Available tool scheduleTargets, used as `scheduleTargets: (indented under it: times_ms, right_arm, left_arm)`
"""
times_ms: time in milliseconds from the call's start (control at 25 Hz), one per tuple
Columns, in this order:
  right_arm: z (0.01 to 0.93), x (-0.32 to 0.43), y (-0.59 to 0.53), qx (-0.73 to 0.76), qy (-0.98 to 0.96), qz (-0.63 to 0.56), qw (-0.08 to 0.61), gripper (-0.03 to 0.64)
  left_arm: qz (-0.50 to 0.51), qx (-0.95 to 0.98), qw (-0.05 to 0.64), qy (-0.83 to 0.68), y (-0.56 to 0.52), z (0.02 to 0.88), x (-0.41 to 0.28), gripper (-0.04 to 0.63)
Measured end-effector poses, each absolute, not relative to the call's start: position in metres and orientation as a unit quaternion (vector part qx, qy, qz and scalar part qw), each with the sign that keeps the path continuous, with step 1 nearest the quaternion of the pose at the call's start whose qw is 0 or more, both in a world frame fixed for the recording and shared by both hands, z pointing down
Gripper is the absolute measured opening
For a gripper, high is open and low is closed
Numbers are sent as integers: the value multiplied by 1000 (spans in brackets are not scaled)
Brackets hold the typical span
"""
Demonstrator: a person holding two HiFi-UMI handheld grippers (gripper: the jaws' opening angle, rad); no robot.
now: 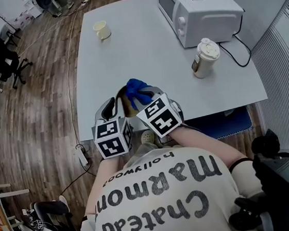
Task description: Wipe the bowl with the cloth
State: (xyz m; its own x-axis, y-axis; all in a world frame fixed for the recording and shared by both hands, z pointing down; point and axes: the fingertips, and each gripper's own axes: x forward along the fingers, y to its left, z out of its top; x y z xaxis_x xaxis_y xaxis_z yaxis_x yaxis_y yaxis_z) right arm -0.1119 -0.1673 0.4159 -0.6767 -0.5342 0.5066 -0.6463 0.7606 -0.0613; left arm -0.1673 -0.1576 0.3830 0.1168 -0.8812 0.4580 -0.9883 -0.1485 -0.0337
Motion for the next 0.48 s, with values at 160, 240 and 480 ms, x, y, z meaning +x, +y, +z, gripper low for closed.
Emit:
scheduleTargets:
  times_ms: [160,240,480]
  right_arm:
    - [403,-113,-162,309,-916,127,223,38]
    - [397,-122,-152,276,-929,135,208,40]
    - [402,-131,-135,197,-945,129,228,40]
  left_arm:
    - [168,735,161,-636,-158,380,-166,74]
    - [165,741,158,-632,-159,376,-160,71]
    - [172,757,131,-616,-159,366,-144,67]
